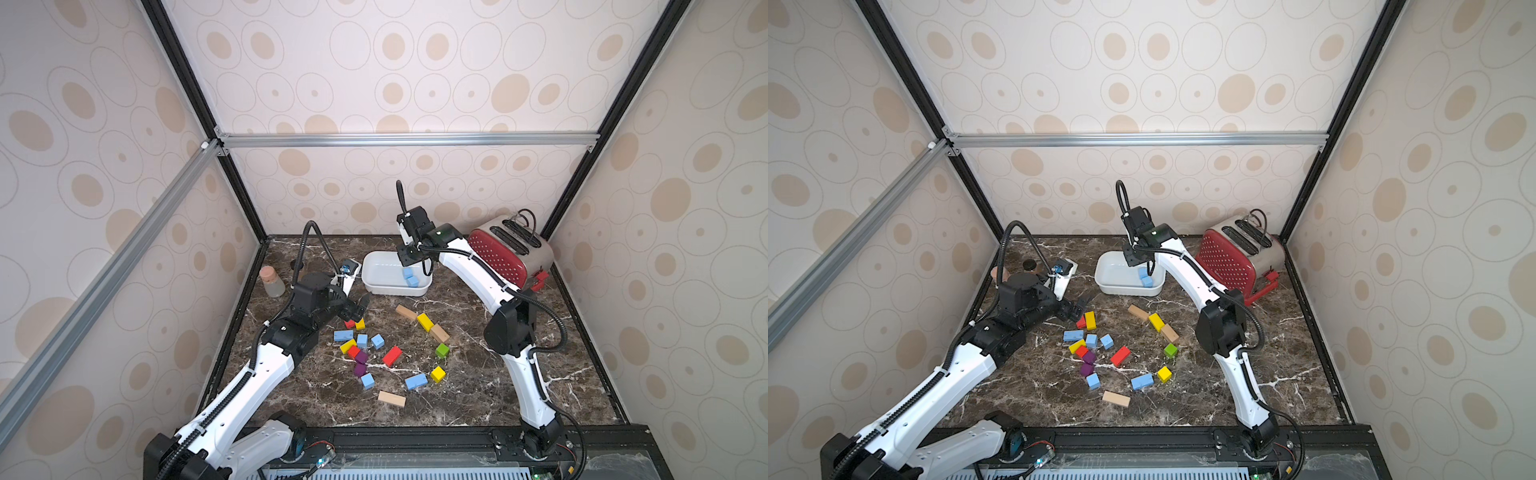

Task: Pick out the blue building blocks
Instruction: Place the building block in the storage box.

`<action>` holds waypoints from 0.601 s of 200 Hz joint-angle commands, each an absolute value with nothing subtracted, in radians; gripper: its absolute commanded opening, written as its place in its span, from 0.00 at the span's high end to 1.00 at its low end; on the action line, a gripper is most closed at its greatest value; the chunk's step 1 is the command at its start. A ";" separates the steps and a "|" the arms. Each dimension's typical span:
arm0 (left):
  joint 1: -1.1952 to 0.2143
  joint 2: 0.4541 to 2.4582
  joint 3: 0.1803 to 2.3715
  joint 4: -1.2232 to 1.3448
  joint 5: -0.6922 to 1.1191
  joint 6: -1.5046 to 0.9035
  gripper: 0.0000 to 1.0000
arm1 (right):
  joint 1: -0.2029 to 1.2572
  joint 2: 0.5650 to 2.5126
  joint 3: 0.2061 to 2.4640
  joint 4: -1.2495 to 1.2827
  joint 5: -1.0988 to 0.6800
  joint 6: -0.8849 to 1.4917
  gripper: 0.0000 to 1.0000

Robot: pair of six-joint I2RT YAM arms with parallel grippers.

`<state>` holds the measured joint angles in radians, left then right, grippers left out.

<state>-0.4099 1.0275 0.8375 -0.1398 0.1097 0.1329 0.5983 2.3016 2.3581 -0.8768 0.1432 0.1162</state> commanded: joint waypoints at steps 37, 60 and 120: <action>-0.397 1.096 0.807 -0.064 0.138 0.123 0.01 | 0.563 2.386 2.388 -0.847 0.236 0.054 1.00; -0.397 1.142 0.813 -0.038 0.145 0.115 0.01 | 0.538 2.407 2.382 -0.844 0.213 0.069 1.00; -0.395 1.238 0.827 0.009 0.147 0.101 0.01 | 0.525 2.491 2.395 -0.836 0.212 0.063 1.00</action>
<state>-0.4000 1.2198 0.8055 -0.0319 0.1333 0.1112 0.5148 2.4424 2.3631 -0.8379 0.2070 0.0696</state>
